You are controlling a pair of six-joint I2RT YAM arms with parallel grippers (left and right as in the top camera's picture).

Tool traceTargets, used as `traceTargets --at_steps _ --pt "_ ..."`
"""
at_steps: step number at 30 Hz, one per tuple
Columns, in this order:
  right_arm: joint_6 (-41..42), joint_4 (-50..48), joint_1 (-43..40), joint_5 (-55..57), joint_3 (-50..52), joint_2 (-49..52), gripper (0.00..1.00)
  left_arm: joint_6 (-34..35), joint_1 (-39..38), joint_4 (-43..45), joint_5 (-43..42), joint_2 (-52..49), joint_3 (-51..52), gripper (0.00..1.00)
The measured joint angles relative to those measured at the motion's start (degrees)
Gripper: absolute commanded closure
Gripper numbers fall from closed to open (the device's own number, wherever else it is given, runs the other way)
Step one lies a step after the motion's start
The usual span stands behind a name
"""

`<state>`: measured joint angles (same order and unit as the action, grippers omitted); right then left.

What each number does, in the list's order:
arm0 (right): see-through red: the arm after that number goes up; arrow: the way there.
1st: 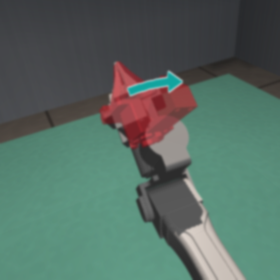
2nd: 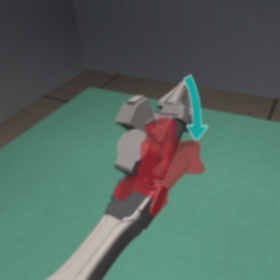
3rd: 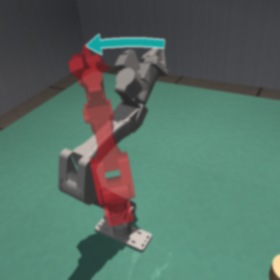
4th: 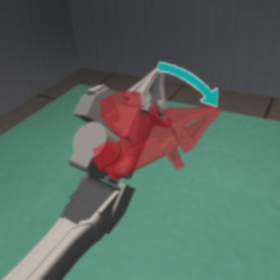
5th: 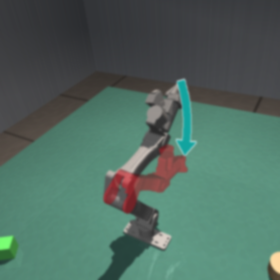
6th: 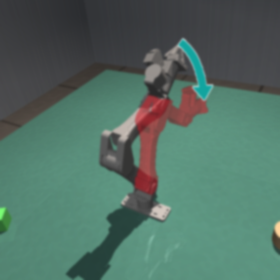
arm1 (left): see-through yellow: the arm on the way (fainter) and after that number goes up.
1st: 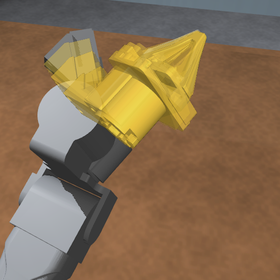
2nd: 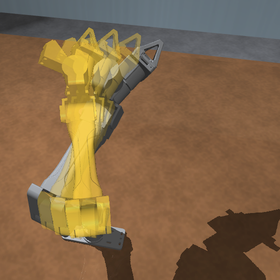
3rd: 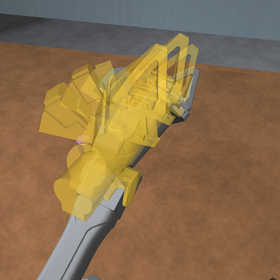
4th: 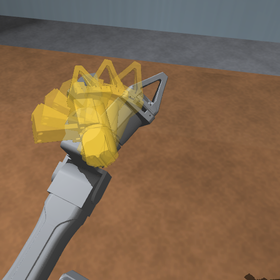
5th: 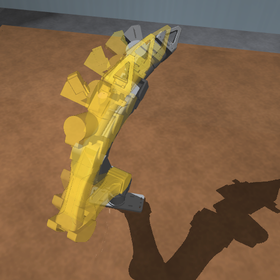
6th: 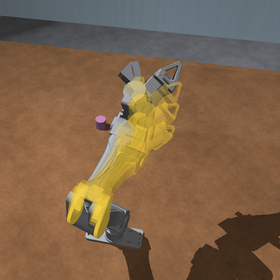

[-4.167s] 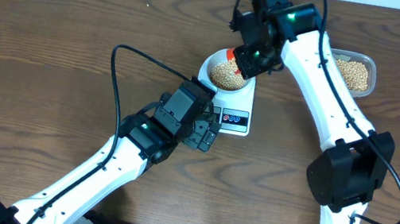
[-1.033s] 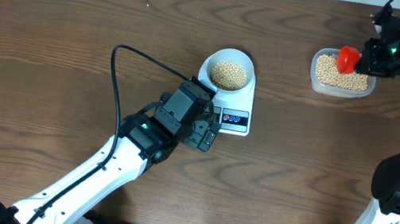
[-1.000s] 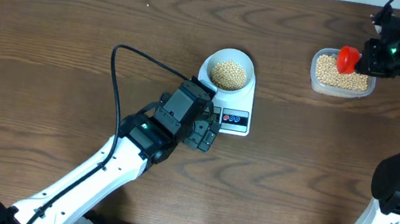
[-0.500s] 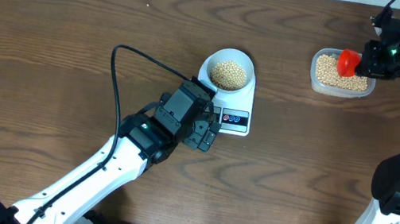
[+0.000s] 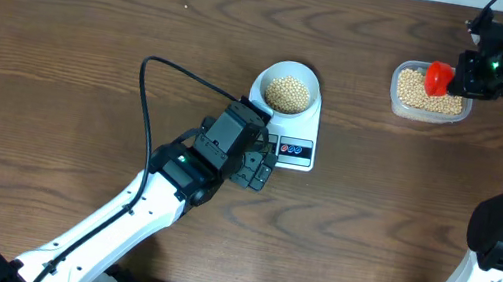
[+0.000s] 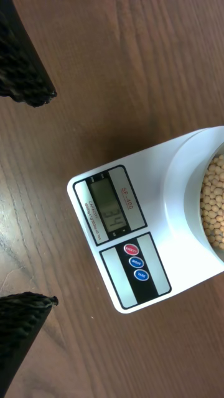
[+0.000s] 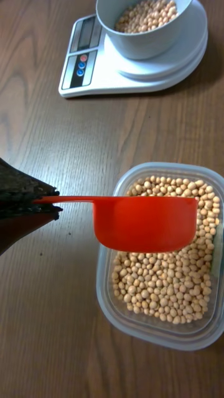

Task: Scoop item into bowl and weigh 50g on scale

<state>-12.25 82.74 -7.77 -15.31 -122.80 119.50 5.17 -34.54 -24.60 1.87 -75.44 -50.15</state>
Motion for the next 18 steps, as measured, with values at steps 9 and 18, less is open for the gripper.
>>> traceTargets --at_steps 9,18 --pt "-0.3 -0.8 0.0 1.4 0.0 0.0 0.99 0.0 0.0 0.0 0.0 0.0 0.0 0.02" --pt "0.3 -2.7 0.0 1.9 0.0 0.0 0.99 0.0 0.0 0.0 0.0 0.0 0.0 0.02"
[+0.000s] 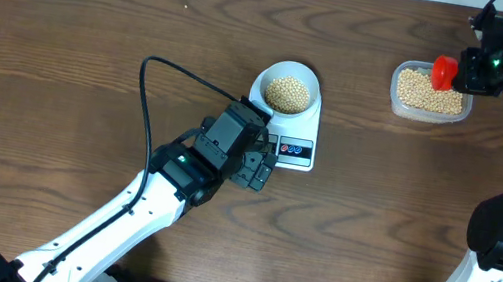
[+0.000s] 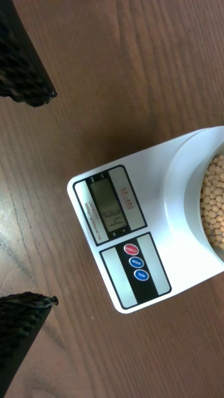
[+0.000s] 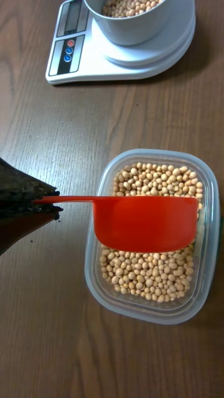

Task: Scoop item into bowl and weigh 50g on scale

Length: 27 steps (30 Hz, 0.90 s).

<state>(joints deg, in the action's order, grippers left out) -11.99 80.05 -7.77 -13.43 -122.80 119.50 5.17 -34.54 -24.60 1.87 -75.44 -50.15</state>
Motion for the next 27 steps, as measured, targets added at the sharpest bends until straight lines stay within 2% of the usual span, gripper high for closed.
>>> traceTargets --at_steps 20,27 --pt "2.7 0.7 0.0 1.6 0.0 0.0 0.98 0.0 0.0 0.0 0.0 0.0 0.0 0.02" --pt "2.8 0.9 0.1 5.7 0.0 0.0 0.99 0.0 0.0 0.0 0.0 0.0 0.0 0.02"
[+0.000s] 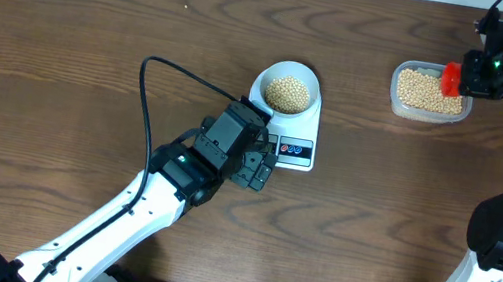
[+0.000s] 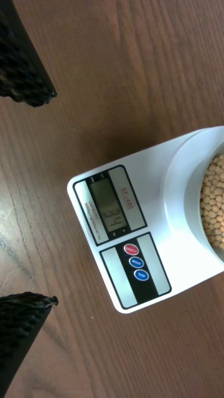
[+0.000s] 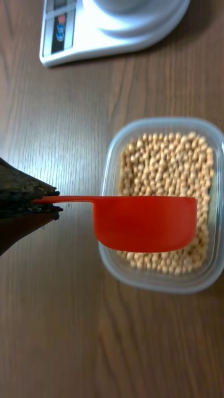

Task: Scoop item into bowl and weigh 50g on scale

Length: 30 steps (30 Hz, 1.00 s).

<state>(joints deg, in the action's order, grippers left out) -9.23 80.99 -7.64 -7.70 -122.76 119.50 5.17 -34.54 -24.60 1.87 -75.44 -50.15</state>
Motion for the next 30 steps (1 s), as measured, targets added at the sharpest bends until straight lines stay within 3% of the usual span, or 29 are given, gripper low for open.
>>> traceTargets --at_steps 16,30 --pt "-0.5 -6.9 0.4 8.2 9.7 -0.3 0.99 0.0 0.0 0.0 0.0 0.0 0.0 0.02" --pt "-0.5 -14.8 1.0 3.6 18.0 -1.1 0.99 0.0 0.0 0.0 0.0 0.0 0.0 0.02"
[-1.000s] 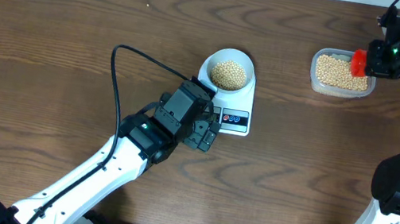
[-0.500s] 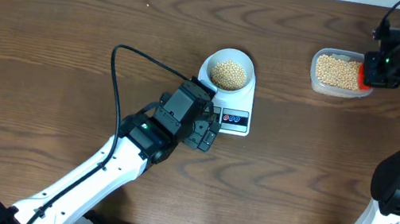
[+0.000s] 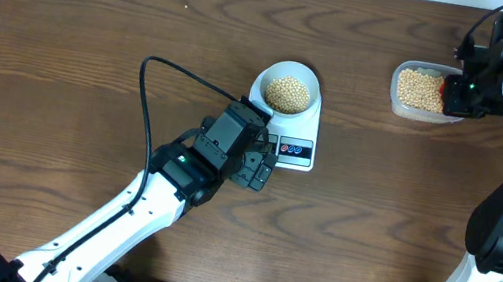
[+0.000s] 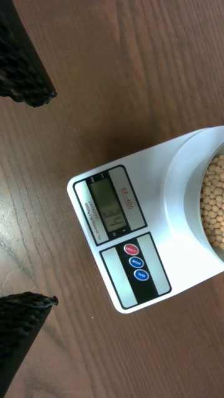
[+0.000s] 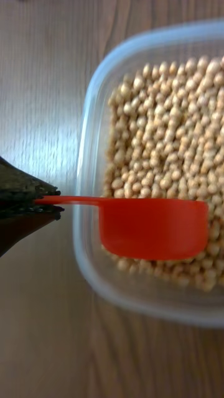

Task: Scoop item into bowl and weigh 50g on scale

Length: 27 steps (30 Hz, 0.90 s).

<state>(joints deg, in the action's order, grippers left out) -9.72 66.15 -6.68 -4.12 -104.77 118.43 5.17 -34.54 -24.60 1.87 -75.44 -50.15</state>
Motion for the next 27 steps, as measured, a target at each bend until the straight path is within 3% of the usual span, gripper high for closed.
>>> traceTargets --at_steps 14,27 --pt "4.3 -3.6 -1.8 -16.6 0.7 0.0 0.99 0.0 0.0 0.0 0.0 0.0 0.0 0.02" --pt "6.7 -4.0 -10.6 -31.8 5.5 0.0 0.99 0.0 0.0 0.0 0.0 0.0 0.0 0.02"
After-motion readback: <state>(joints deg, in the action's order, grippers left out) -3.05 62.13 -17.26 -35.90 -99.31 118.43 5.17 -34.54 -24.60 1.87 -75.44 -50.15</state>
